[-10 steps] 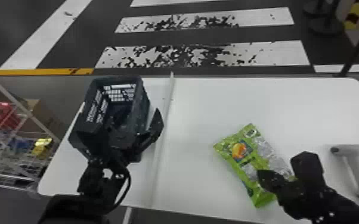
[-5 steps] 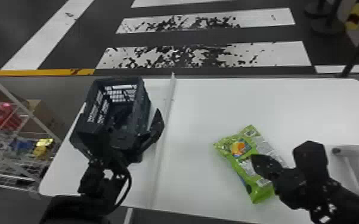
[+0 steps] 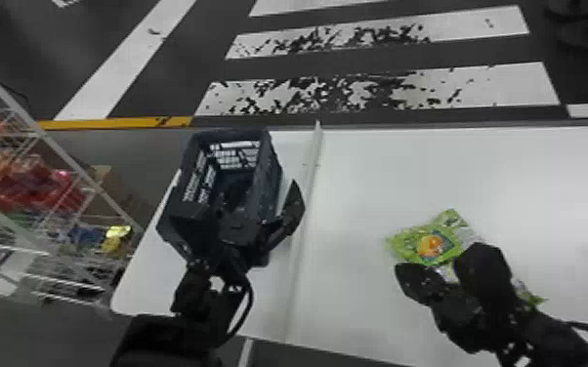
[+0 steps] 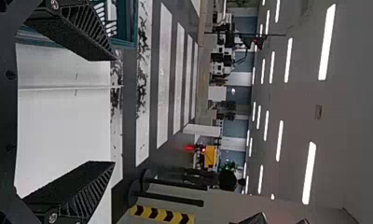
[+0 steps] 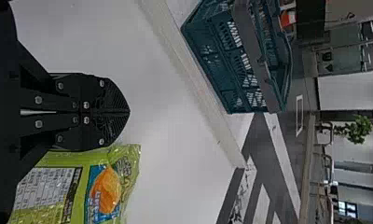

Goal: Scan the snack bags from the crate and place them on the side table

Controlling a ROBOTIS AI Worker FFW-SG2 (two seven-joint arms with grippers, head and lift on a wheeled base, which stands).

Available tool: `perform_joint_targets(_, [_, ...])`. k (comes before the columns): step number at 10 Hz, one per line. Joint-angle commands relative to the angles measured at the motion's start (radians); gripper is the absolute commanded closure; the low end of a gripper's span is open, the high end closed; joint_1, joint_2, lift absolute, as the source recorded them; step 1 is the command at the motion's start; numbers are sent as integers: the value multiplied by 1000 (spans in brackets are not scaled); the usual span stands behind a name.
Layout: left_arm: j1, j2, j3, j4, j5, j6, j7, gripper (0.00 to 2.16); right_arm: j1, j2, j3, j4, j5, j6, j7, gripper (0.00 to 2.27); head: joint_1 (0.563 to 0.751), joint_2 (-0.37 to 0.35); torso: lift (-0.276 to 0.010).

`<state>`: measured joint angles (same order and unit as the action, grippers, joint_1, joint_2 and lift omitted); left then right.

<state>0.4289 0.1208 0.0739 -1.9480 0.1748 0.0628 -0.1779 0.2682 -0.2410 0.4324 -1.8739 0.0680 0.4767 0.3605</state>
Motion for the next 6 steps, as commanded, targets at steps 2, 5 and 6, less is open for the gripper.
perform_joint_targets(2, [-2, 0, 0, 1, 0, 1, 0, 80, -75, 22, 58, 117, 50, -51, 0, 2263, 695, 319, -50])
perform_joint_targets(5, [-4, 2, 0, 1, 0, 4, 0, 80, -135, 51, 78, 217, 168, -51, -21, 2263, 695, 325, -50])
perform_joint_targets(6, [-5, 2, 0, 1, 0, 7, 0, 80, -150, 51, 78, 243, 200, -51, -41, 2263, 695, 320, -50])
